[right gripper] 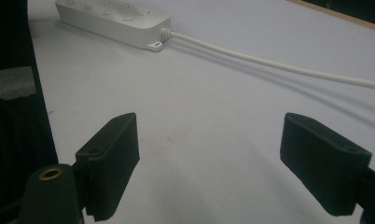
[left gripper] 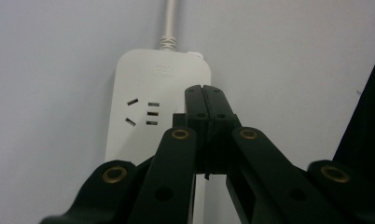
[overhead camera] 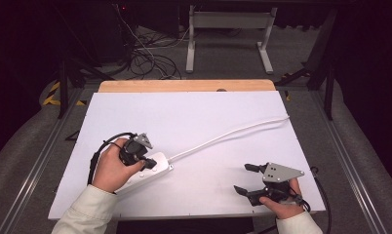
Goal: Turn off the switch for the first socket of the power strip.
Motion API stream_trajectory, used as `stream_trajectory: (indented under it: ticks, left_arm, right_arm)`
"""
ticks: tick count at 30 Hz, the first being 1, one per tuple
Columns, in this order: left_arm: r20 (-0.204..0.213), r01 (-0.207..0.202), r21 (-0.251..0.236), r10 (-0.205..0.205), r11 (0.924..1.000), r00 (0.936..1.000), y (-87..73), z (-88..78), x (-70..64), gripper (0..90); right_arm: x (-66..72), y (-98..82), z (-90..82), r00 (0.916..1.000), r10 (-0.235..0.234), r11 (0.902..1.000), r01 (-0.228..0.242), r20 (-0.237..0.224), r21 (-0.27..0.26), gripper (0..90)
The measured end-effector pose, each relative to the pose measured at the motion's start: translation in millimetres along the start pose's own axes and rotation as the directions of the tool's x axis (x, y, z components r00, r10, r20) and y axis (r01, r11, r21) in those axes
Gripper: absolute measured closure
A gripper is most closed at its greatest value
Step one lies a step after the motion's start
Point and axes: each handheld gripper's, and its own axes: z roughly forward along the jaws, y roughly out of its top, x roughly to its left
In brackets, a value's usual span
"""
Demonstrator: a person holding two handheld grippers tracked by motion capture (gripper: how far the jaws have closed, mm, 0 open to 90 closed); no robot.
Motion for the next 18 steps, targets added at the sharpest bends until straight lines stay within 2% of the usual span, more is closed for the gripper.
stream_trajectory:
  ticks: [4,9,16,18]
  left_arm:
    - [-0.005,0.000,0.015,0.000,0.9999,1.0000,0.5,4.6,0.3,90.0]
    - [-0.026,-0.020,0.042,0.021,0.9989,0.9995,1.0,11.1,0.9,90.0]
    - [-0.030,-0.032,0.050,0.034,0.9982,0.9990,1.6,17.3,1.6,90.0]
    - [-0.030,-0.024,0.051,0.025,0.9984,0.9992,1.1,19.8,1.3,90.0]
  right_arm:
    - [-0.1,-0.2,-0.2,1.0000,0.001,1.0000,-0.001,-0.001,-0.003,20.1]
    - [0.1,-0.1,-0.2,1.0000,0.002,1.0000,-0.002,-0.002,-0.003,20.1]
    - [0.0,-0.1,-0.3,1.0000,0.001,1.0000,-0.001,-0.003,0.000,20.1]
    - [0.0,-0.2,-0.5,1.0000,0.004,1.0000,-0.004,-0.004,-0.003,20.1]
